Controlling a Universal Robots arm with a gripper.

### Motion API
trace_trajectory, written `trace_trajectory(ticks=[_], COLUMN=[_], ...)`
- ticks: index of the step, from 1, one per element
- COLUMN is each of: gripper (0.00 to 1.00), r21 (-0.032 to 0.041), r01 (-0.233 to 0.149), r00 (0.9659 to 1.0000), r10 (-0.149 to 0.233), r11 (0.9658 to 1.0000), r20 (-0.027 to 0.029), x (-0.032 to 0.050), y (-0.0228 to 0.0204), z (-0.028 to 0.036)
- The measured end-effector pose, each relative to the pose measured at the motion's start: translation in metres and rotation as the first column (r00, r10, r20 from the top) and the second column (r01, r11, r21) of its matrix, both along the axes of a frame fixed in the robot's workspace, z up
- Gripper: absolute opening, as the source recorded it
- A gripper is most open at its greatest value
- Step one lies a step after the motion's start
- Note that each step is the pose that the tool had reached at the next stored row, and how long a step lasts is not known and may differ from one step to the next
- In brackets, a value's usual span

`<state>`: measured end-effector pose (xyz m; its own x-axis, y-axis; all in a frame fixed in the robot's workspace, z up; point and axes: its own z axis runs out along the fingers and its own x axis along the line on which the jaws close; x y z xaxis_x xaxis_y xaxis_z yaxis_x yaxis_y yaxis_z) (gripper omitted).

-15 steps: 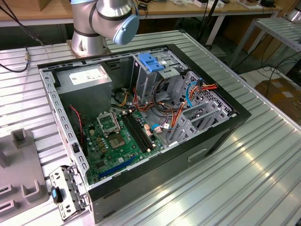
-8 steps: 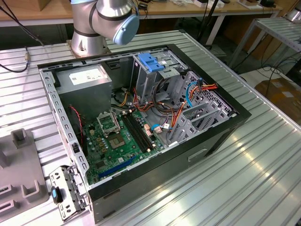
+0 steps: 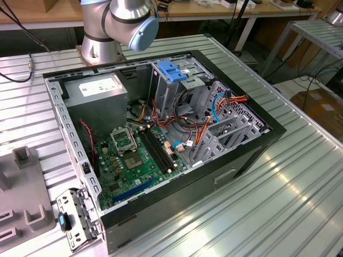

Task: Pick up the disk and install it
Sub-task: 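Pick up the disk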

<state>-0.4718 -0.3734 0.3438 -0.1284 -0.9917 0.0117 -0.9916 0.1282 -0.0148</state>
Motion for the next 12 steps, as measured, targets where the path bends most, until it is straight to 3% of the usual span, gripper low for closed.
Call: trace_trajectory(ticks=[2, 5, 12], gripper=[0.50, 0.50, 0.50], r21=[-0.0001, 0.0000, -0.0012], r01=[0.000, 0.000, -0.021], r00=[1.0000, 1.0000, 0.9998], r10=[0.000, 0.000, 0.021], r11=[1.0000, 1.0000, 0.9998], r20=[-0.0001, 0.0000, 0.0000], x=[-0.0001, 0.0000, 0.0000], y=[0.0013, 0.0042, 0.0046], z=[-0.0004, -0.0019, -0.0202])
